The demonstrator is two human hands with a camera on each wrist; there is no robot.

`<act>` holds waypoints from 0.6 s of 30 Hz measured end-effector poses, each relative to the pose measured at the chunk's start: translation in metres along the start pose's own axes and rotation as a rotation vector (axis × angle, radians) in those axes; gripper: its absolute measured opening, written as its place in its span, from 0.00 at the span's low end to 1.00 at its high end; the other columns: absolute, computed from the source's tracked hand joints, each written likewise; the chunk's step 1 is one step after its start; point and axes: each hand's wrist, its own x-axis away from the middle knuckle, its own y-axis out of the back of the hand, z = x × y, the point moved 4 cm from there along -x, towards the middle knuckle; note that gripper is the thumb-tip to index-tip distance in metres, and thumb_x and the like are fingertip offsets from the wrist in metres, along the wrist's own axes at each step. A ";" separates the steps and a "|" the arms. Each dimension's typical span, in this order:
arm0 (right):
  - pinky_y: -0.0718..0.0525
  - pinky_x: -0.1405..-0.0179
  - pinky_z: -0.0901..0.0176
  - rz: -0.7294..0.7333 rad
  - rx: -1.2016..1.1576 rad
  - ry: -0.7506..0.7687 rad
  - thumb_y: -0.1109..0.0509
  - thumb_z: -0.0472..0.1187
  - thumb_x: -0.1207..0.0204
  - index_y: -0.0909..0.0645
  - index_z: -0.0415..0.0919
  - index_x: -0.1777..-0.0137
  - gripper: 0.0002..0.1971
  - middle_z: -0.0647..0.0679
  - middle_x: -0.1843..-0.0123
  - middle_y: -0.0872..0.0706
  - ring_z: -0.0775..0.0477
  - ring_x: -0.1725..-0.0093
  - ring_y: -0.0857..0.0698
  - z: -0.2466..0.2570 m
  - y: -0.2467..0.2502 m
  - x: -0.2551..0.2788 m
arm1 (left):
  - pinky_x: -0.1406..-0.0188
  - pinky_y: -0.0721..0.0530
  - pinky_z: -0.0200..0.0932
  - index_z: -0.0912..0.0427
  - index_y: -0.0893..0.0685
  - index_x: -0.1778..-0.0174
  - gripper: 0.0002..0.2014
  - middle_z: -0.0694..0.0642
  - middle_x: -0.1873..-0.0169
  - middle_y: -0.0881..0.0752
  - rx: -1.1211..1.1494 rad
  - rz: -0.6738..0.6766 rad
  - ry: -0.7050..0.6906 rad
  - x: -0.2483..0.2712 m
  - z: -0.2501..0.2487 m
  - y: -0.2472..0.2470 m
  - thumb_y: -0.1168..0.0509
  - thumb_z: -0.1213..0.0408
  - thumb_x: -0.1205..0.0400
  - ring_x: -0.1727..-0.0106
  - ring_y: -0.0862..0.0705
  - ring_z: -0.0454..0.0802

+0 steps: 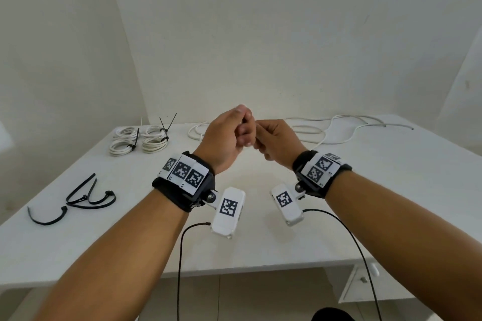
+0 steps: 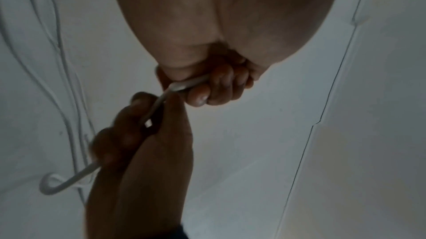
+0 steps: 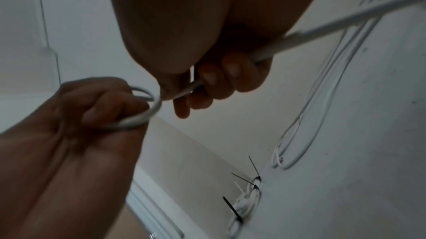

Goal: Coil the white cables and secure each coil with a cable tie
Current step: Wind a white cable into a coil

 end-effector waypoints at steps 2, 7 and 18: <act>0.28 0.76 0.62 0.042 0.137 -0.006 0.40 0.47 0.11 0.17 0.58 0.66 0.21 0.53 0.73 0.19 0.55 0.77 0.28 0.000 -0.006 0.004 | 0.71 0.34 0.40 0.58 0.31 0.64 0.16 0.47 0.77 0.33 -0.052 -0.043 -0.075 -0.007 -0.006 0.006 0.51 0.61 0.10 0.77 0.35 0.44; 0.24 0.68 0.61 0.113 0.432 0.045 0.40 0.49 0.12 0.13 0.43 0.47 0.16 0.50 0.70 0.18 0.53 0.72 0.23 0.000 -0.019 0.010 | 0.69 0.31 0.36 0.58 0.34 0.65 0.17 0.46 0.75 0.33 -0.472 -0.142 -0.193 -0.015 -0.003 0.026 0.53 0.62 0.09 0.74 0.34 0.44; 0.27 0.69 0.64 0.296 0.708 0.161 0.35 0.44 0.16 0.13 0.40 0.50 0.11 0.54 0.68 0.18 0.57 0.70 0.23 0.019 -0.023 0.014 | 0.64 0.28 0.43 0.56 0.31 0.59 0.13 0.46 0.69 0.27 -0.924 -0.084 -0.024 -0.015 0.033 0.053 0.50 0.55 0.11 0.69 0.30 0.44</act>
